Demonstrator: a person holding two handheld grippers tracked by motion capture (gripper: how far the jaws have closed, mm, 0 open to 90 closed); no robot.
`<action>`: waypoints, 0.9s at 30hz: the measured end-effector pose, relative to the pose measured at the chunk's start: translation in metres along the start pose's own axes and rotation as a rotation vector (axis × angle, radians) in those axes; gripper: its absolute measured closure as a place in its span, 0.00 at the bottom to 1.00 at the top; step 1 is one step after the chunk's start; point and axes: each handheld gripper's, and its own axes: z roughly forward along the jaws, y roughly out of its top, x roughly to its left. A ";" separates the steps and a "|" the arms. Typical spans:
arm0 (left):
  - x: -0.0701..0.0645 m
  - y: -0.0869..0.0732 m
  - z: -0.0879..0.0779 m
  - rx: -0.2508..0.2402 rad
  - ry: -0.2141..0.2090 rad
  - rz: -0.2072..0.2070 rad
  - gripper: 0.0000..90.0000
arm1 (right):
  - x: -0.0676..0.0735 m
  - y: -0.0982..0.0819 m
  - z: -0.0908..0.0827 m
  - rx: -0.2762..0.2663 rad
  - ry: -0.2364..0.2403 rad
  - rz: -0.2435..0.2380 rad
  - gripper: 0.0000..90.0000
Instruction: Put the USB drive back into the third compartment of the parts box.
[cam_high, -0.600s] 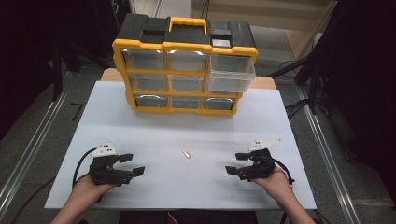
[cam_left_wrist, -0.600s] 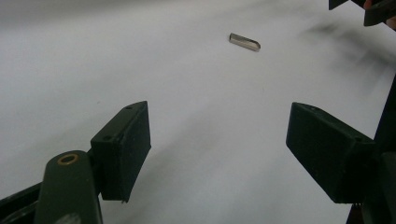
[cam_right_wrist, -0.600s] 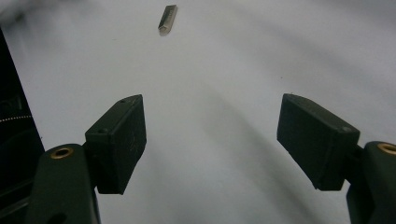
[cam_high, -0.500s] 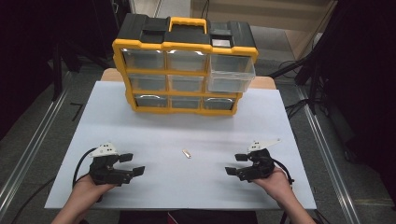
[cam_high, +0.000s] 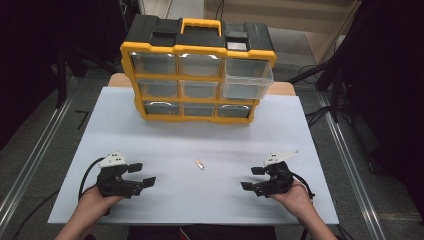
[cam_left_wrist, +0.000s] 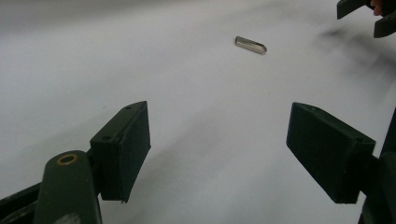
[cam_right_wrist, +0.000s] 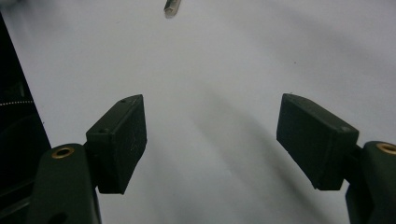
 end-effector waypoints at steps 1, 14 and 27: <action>0.000 0.000 0.000 0.003 0.003 0.002 0.25 | 0.000 0.000 0.000 0.002 0.000 0.000 0.25; 0.001 0.000 0.001 0.001 0.013 -0.005 0.25 | -0.001 0.000 0.000 0.001 0.004 0.002 0.25; 0.001 0.000 0.001 0.004 0.008 -0.004 0.25 | -0.002 0.000 0.001 0.003 0.001 0.009 0.25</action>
